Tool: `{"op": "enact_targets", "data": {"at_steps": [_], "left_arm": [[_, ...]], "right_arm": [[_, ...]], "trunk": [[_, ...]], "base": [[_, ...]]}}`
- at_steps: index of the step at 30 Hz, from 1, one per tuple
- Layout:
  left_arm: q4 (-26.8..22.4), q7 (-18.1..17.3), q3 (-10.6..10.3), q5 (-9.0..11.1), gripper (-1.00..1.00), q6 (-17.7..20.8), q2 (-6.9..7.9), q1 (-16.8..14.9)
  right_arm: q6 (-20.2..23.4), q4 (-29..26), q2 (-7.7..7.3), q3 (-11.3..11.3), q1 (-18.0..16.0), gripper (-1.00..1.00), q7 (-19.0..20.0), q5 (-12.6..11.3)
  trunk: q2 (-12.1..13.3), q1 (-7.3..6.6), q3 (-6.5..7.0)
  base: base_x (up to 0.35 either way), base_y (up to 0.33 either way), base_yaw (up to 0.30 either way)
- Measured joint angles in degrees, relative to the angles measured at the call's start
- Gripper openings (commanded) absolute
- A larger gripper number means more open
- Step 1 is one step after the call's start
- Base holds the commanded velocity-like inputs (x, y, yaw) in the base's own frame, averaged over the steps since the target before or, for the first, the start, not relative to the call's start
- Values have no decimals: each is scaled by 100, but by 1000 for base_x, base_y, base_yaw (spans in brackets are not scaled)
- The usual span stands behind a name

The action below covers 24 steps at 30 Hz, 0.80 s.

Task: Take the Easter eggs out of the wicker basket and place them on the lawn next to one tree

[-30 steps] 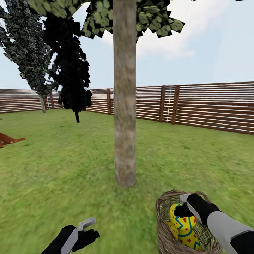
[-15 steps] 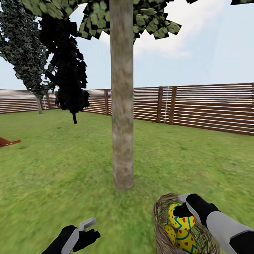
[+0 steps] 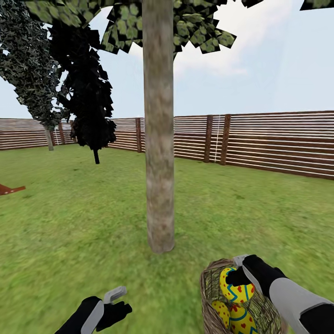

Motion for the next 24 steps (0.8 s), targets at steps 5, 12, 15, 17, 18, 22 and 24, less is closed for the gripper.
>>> {"op": "enact_targets", "data": {"at_steps": [5, 12, 15, 17, 18, 22, 24], "left_arm": [[1, 0, -12, 0, 100, 0, -32, 0], [1, 0, -12, 0, 100, -3, -38, 0], [1, 0, -12, -1, 100, -2, -38, 0], [1, 0, -12, -2, 100, -4, -38, 0], [1, 0, -13, 0, 100, -2, -38, 0], [1, 0, -13, -1, 100, 2, -40, 0], [0, 0, -13, -1, 100, 1, -44, 0]], "right_arm": [[0, 0, 4, 0, 0, -100, 0, 2], [1, 0, 7, 0, 0, -100, 0, -3], [1, 7, 10, 0, 0, -100, 0, -3], [1, 8, 21, 0, 0, -100, 0, -5], [-4, 8, 45, -1, 0, -100, 0, -7], [-22, 118, 103, 4, 0, -100, -2, 3], [-26, 136, 117, 6, 0, -100, -2, 3]], "trunk": [[201, -110, 90], [481, -264, 241], [602, -330, 307], [682, -374, 351], [722, -395, 373], [882, -483, 458], [963, -527, 495]], "base": [[0, 0, -60], [0, 0, -265], [0, 0, -276], [0, 0, -276], [0, 0, -275], [0, 0, -189], [0, 0, -26]]}}
